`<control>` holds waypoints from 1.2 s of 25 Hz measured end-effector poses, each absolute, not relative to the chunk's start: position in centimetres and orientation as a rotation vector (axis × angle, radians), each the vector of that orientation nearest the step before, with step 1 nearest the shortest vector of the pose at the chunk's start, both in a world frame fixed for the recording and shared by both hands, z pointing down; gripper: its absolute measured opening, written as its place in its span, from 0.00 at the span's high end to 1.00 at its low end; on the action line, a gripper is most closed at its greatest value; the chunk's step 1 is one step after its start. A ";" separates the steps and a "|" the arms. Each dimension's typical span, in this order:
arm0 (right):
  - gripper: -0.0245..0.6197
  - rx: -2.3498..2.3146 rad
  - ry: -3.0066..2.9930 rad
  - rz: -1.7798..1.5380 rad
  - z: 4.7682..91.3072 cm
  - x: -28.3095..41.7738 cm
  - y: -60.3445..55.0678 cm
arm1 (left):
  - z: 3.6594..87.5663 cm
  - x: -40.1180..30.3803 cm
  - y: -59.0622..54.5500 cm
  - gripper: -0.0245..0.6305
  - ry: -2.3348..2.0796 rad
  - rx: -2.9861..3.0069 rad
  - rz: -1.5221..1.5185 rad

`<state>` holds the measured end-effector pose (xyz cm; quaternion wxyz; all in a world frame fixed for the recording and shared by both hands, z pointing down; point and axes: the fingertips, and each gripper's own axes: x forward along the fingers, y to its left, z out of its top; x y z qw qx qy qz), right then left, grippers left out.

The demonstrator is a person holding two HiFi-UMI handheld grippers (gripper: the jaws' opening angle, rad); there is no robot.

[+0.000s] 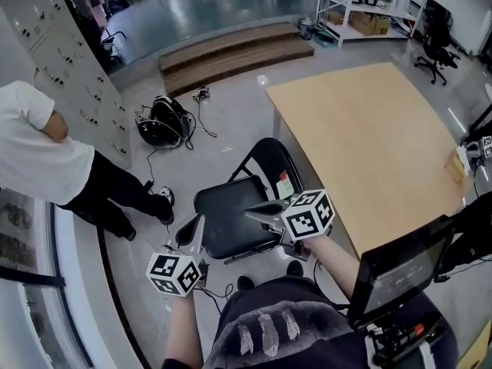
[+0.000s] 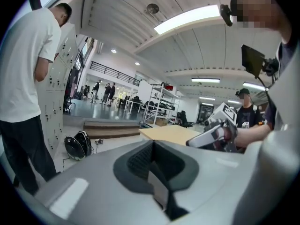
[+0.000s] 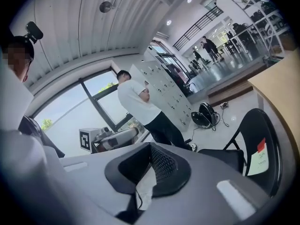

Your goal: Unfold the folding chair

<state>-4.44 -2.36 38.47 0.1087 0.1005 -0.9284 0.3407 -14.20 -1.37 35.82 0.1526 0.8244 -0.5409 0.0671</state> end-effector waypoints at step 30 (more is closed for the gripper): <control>0.96 0.462 -3.081 0.660 31.6 -9.1 4.5 | 34.7 -18.1 3.6 0.96 -1.489 2.481 0.015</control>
